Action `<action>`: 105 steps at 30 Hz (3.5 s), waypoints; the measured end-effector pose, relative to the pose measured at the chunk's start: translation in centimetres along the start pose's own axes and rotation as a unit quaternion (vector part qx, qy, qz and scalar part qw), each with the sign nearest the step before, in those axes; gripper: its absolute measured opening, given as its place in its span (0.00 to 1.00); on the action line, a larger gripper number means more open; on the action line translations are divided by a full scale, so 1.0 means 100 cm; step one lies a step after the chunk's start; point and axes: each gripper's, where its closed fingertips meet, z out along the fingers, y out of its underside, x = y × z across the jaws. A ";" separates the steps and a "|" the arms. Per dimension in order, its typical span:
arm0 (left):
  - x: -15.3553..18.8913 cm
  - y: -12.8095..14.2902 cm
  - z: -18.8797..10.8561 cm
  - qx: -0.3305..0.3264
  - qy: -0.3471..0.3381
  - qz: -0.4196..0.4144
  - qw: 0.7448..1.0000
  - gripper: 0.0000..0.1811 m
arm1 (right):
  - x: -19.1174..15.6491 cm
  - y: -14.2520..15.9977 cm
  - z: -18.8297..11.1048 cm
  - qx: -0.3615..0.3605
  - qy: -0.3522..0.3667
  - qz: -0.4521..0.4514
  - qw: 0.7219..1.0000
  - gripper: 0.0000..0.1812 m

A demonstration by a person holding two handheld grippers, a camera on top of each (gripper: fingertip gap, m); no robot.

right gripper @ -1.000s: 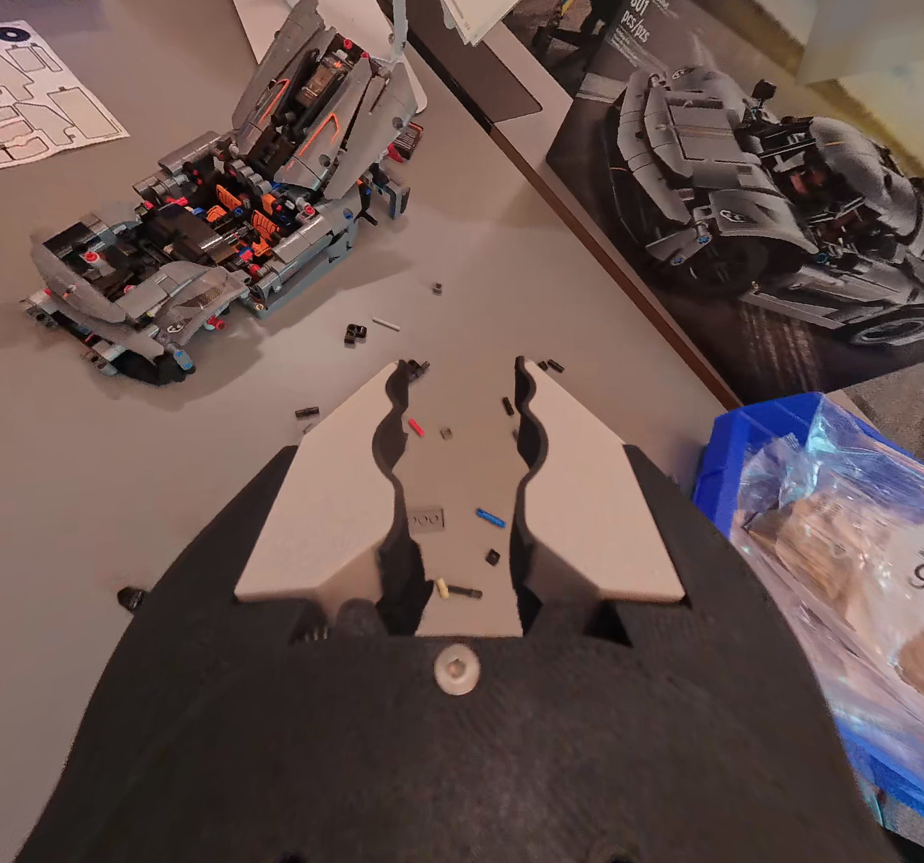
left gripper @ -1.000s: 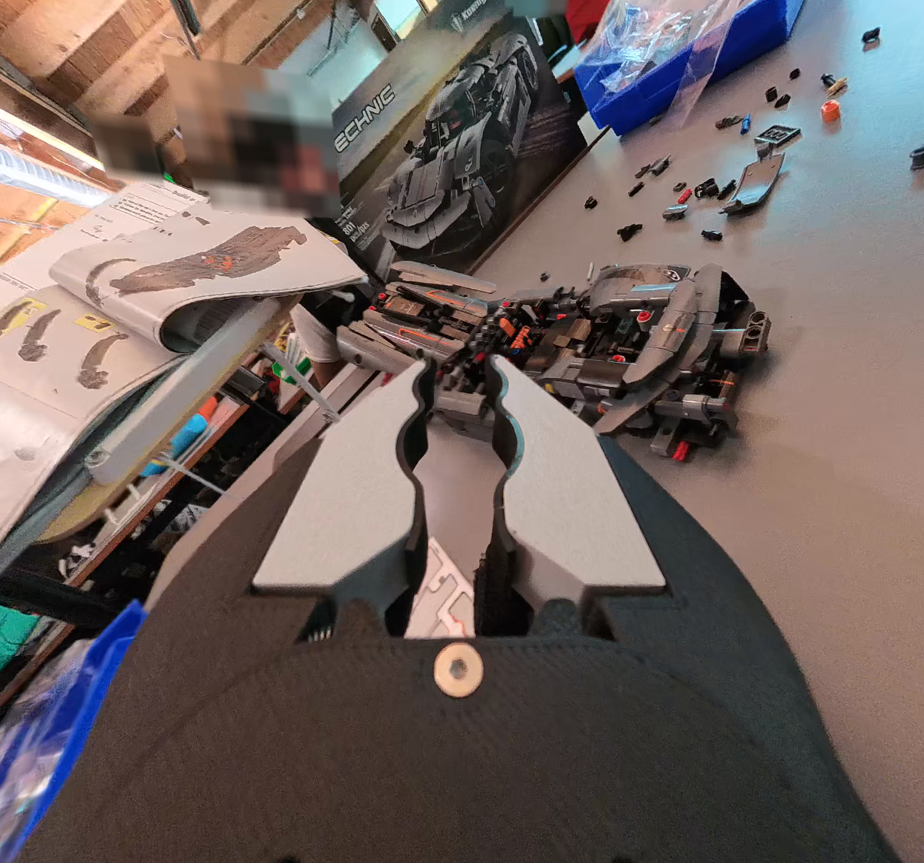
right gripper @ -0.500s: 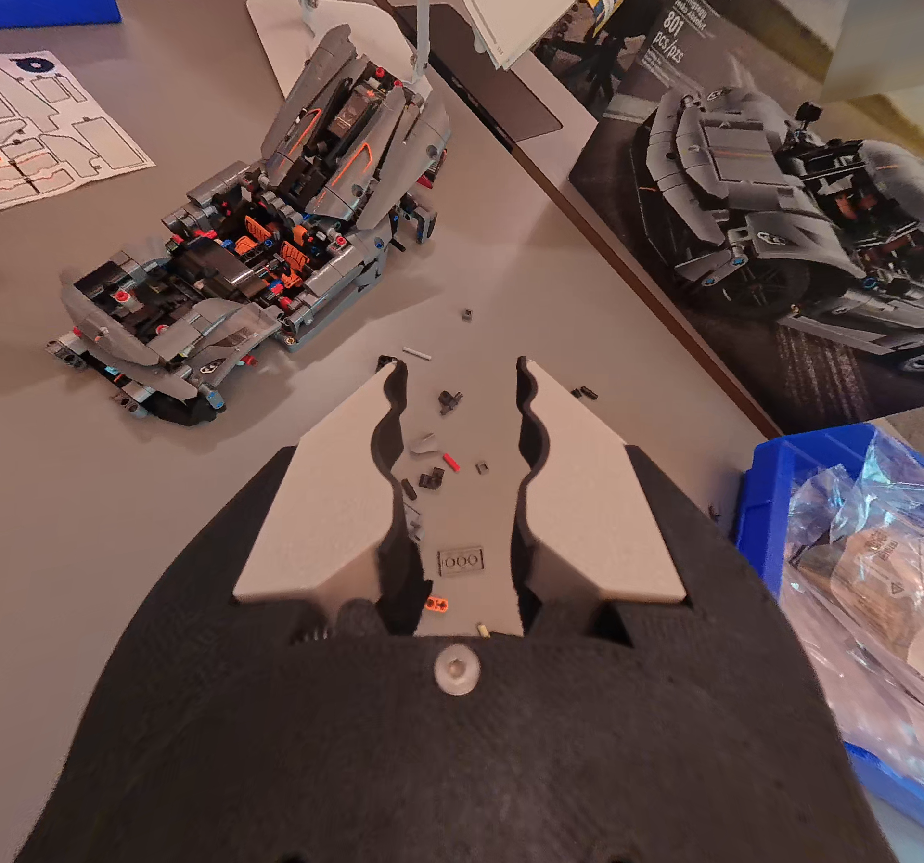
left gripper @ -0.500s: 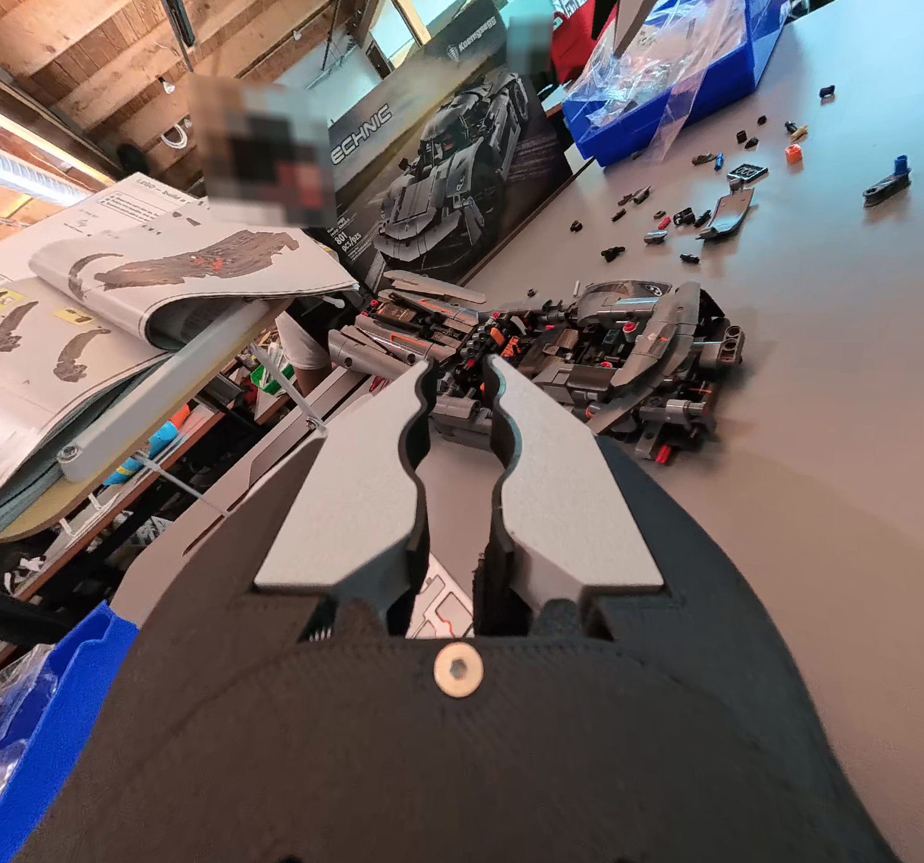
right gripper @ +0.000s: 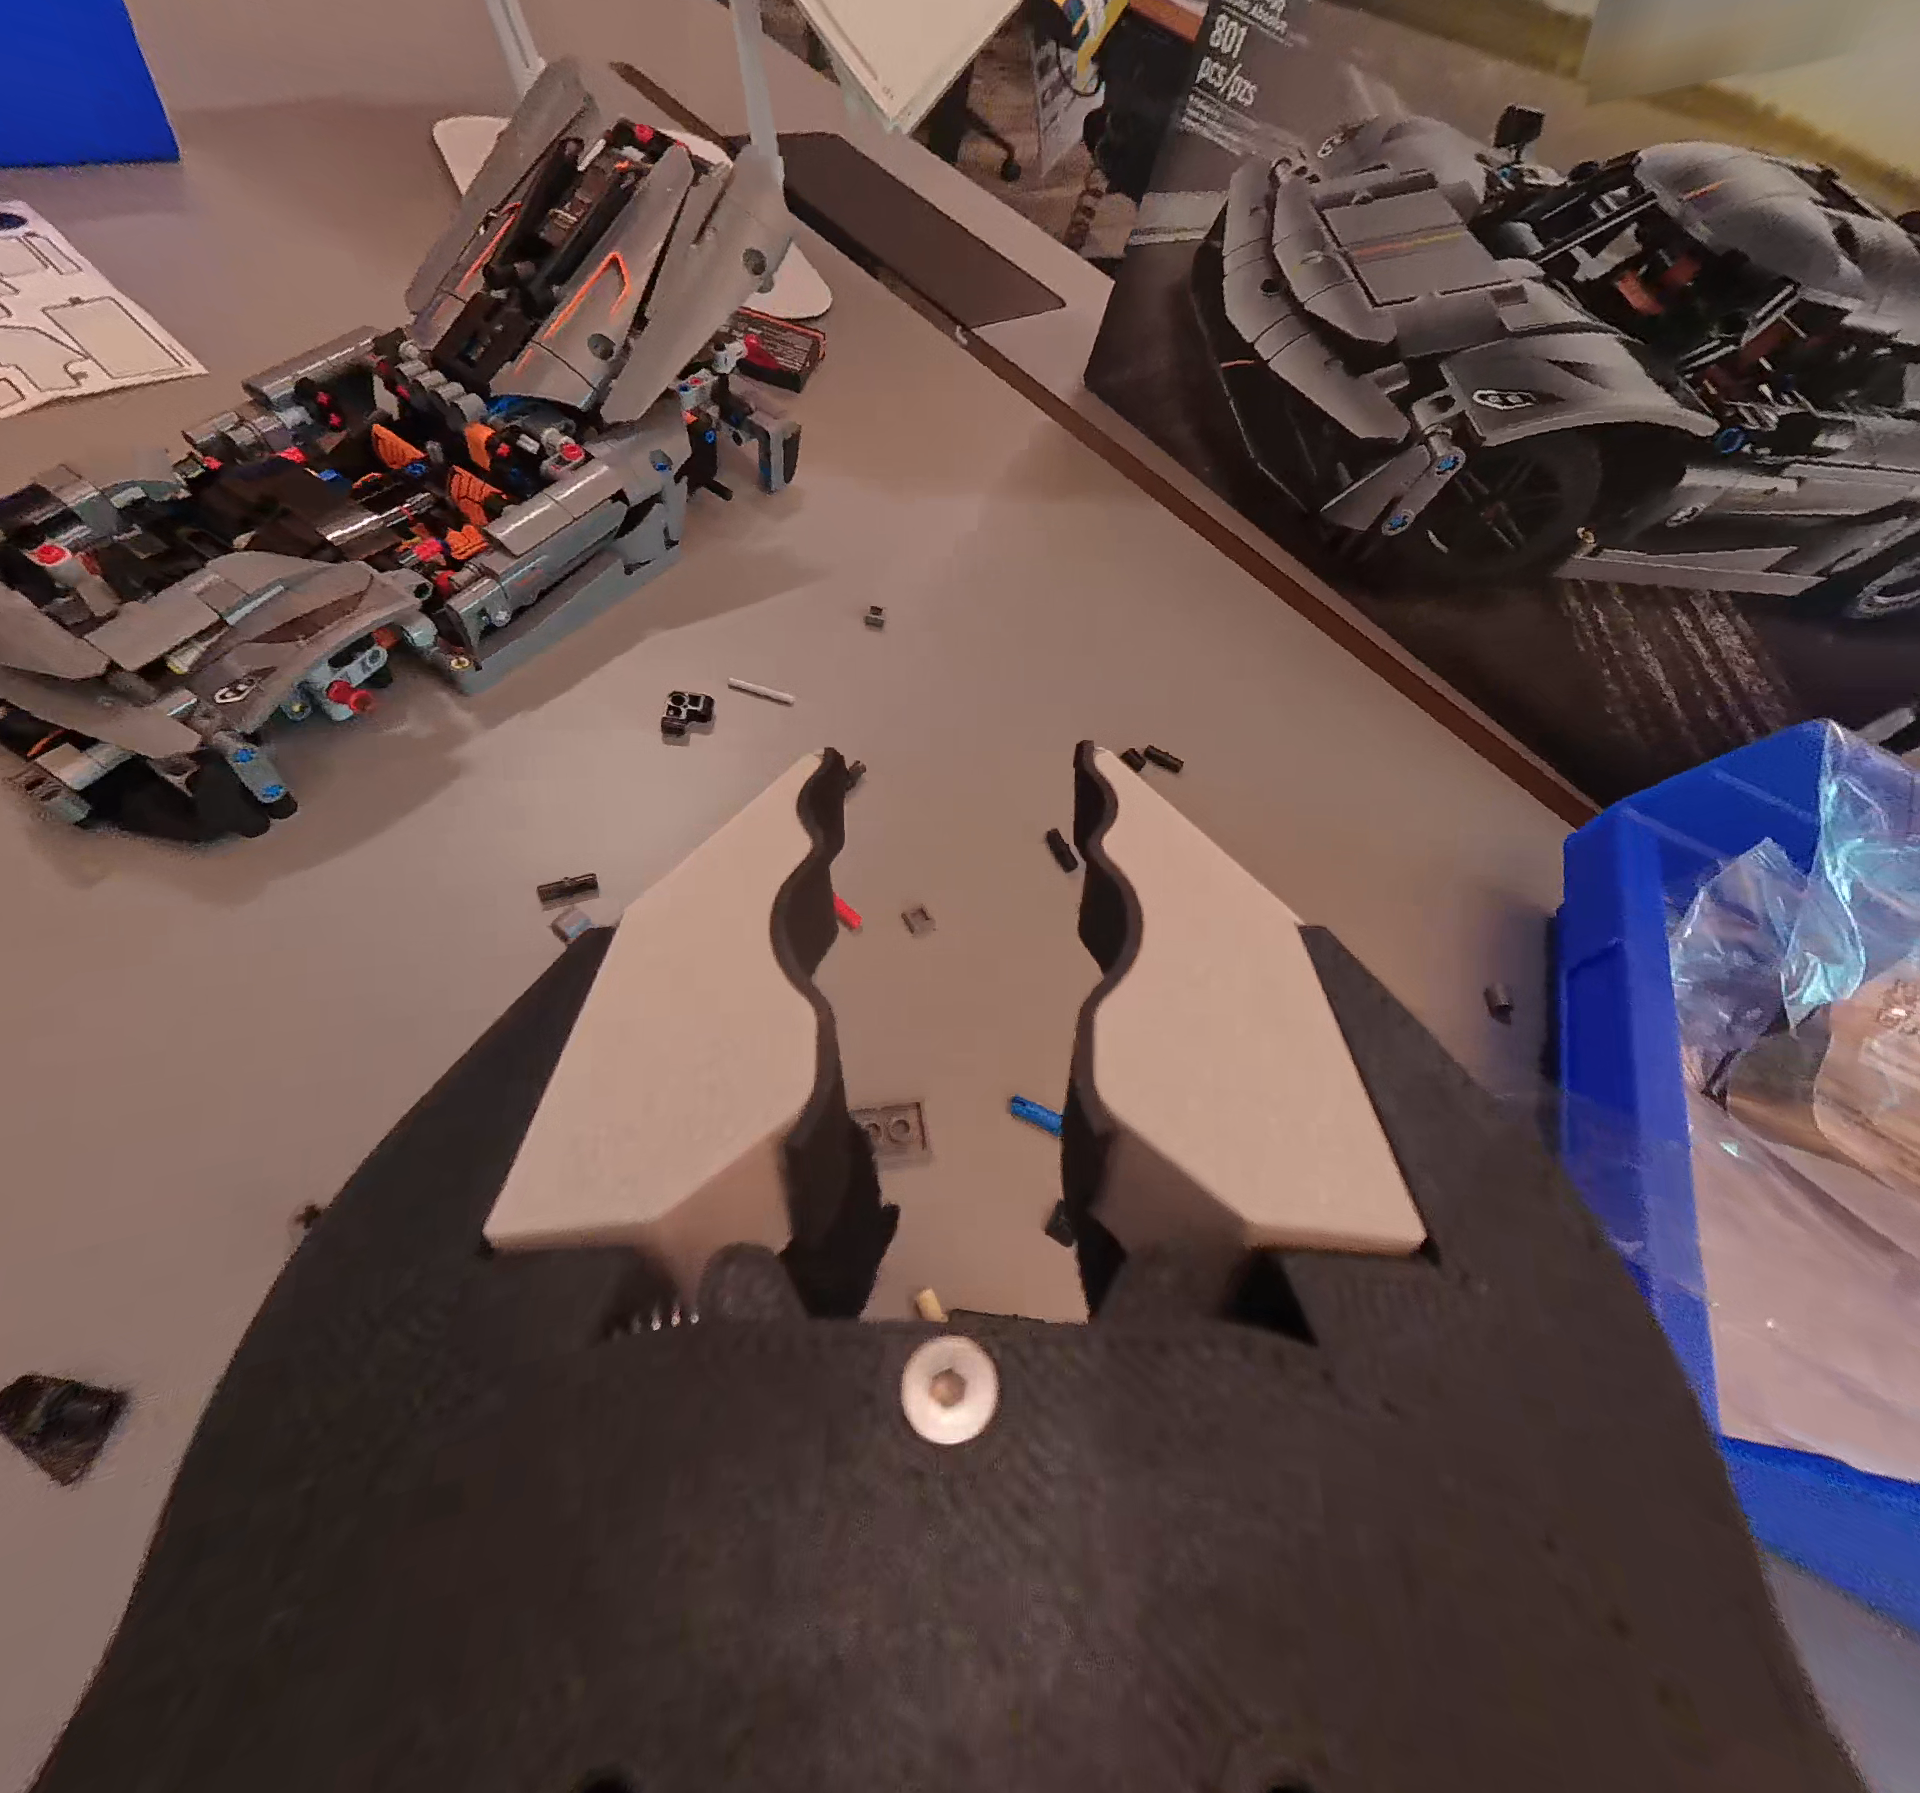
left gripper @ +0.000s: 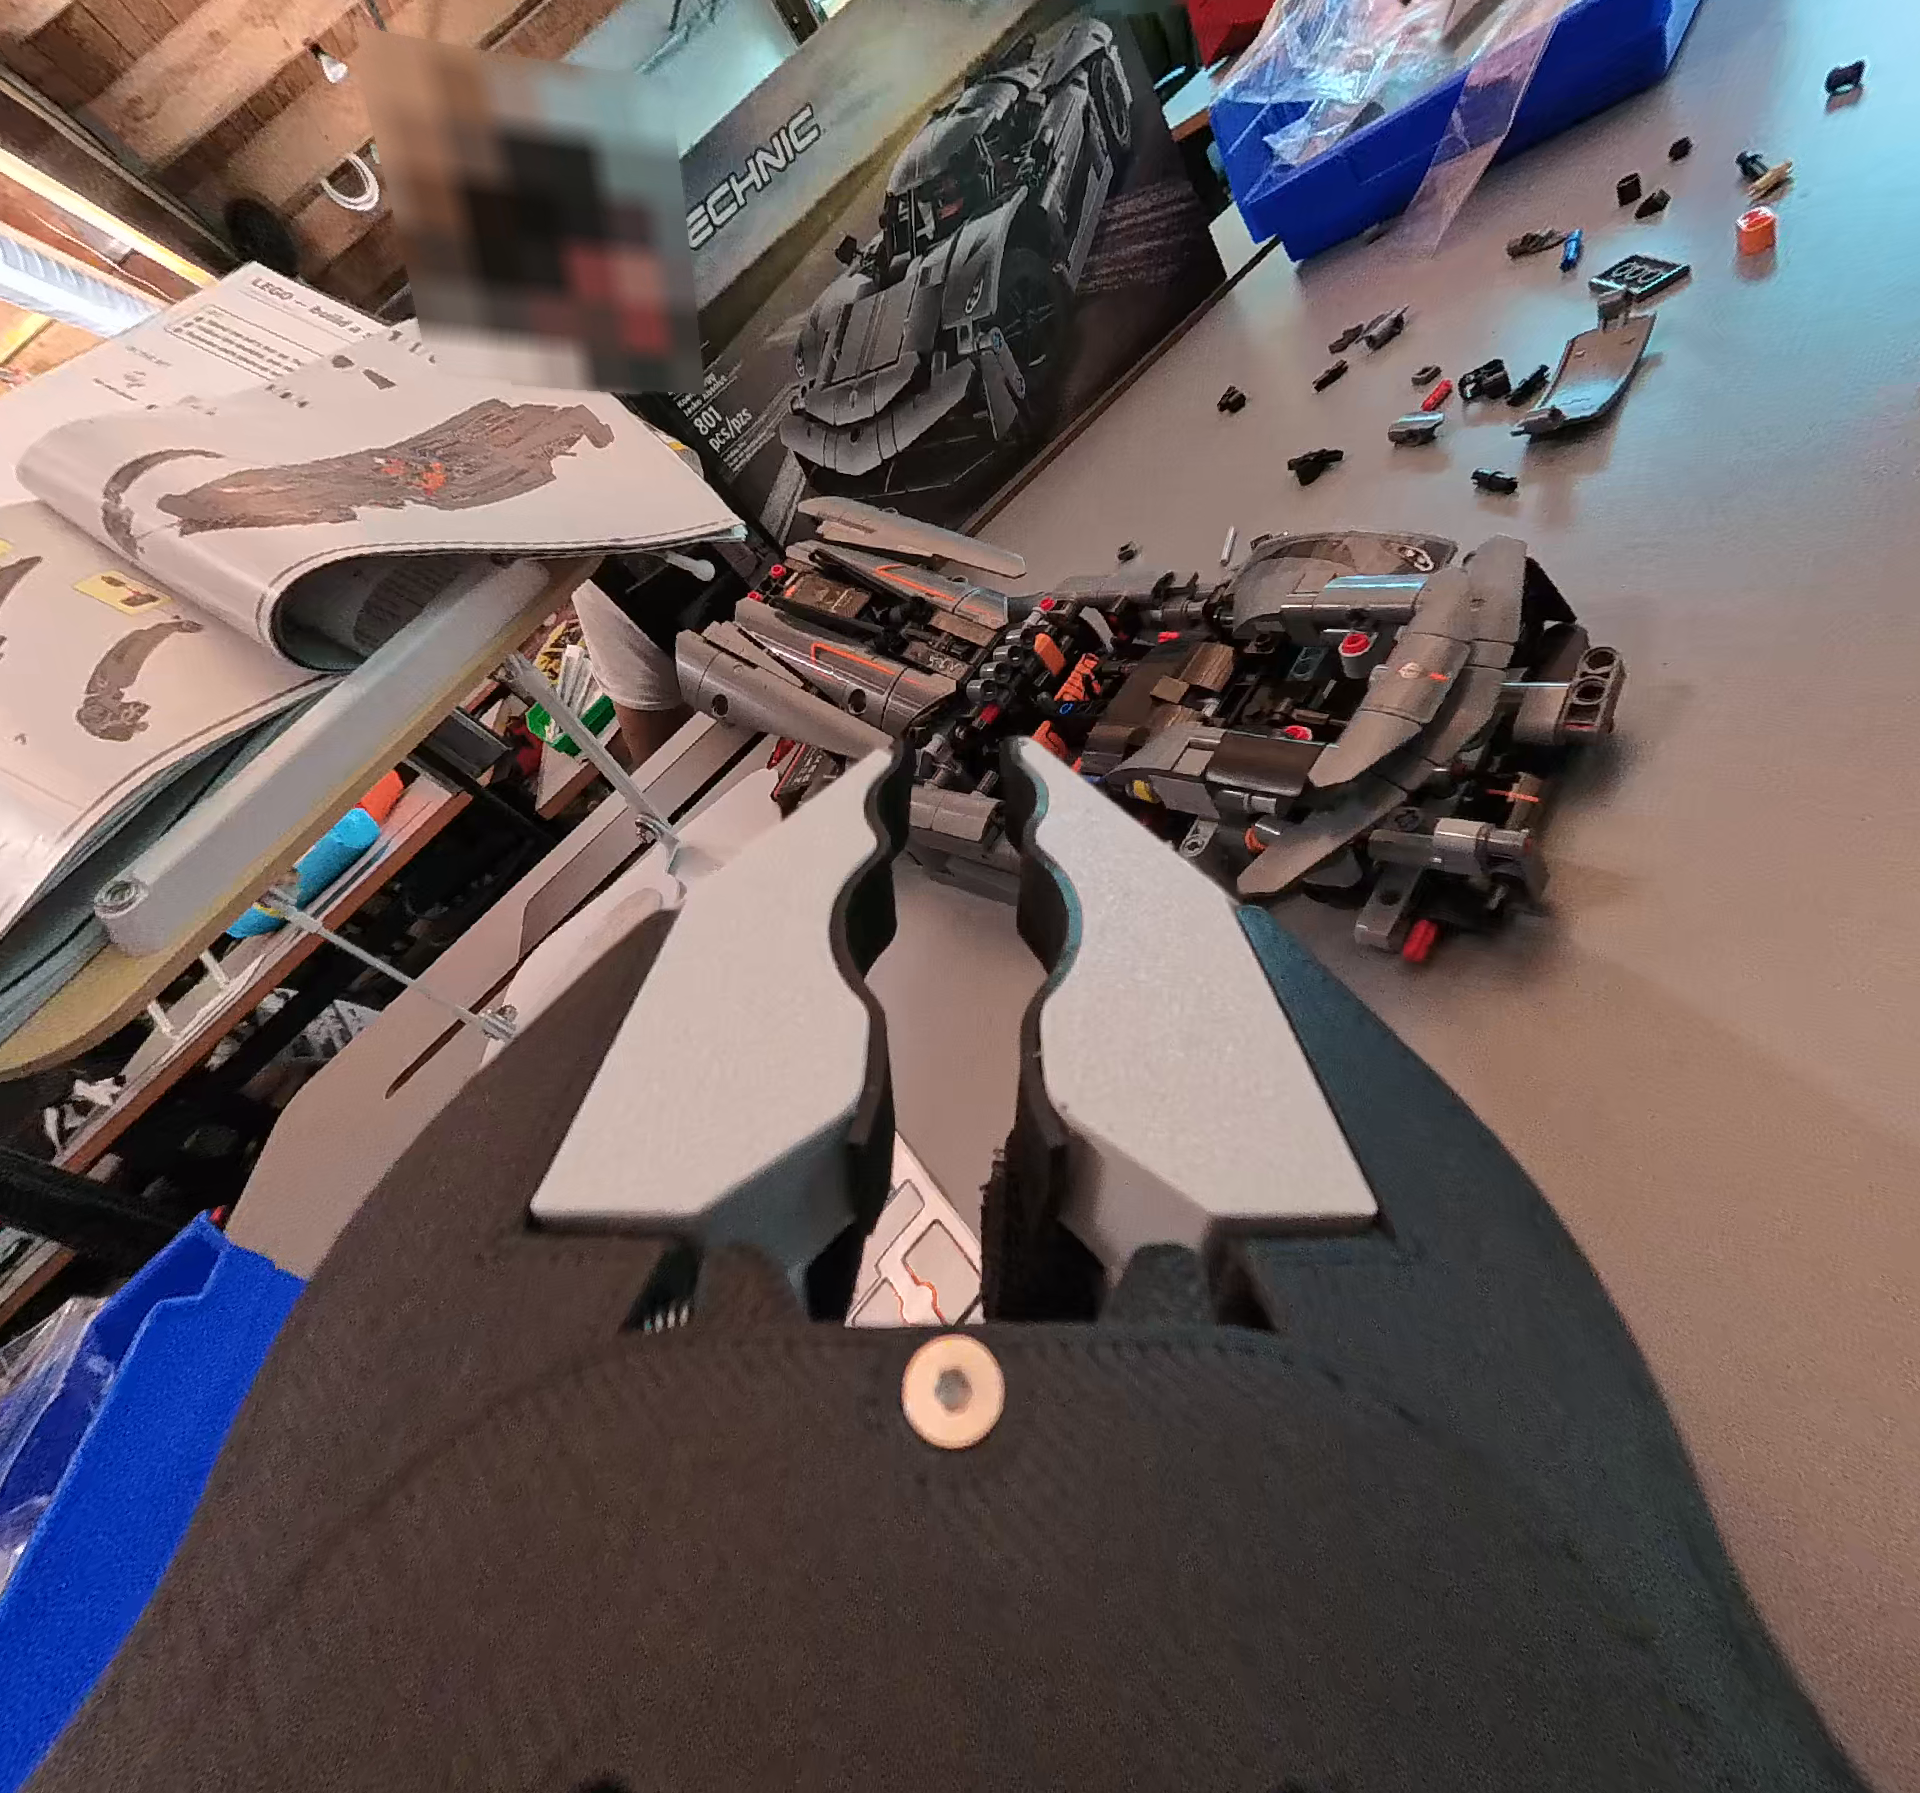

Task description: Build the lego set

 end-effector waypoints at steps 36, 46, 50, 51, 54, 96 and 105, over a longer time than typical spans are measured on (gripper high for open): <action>-0.012 0.013 -0.001 -0.015 -0.017 -0.010 1.000 0.09 | -0.046 0.060 -0.005 -0.185 -0.091 0.018 0.978 0.18; -0.017 0.012 -0.003 -0.007 -0.019 -0.022 1.000 0.08 | -0.046 0.083 0.043 -0.249 -0.112 0.107 0.956 0.15; -0.016 0.010 -0.004 -0.002 -0.018 -0.020 1.000 0.08 | -0.051 0.091 0.050 -0.265 -0.122 0.113 0.950 0.10; -0.016 0.010 -0.004 -0.001 -0.017 -0.019 1.000 0.08 | -0.051 0.092 0.051 -0.264 -0.121 0.111 0.950 0.08; -0.015 0.008 -0.004 0.001 -0.015 -0.018 1.000 0.08 | -0.050 0.092 0.051 -0.263 -0.120 0.109 0.951 0.07; 0.059 -0.126 0.000 0.168 -0.039 0.055 0.984 0.07 | -0.229 -0.103 -0.029 0.100 -0.434 0.224 0.867 0.09; 0.037 -0.141 -0.026 0.256 -0.052 0.014 0.965 0.07 | -0.227 -0.122 -0.037 0.142 -0.492 0.314 0.800 0.15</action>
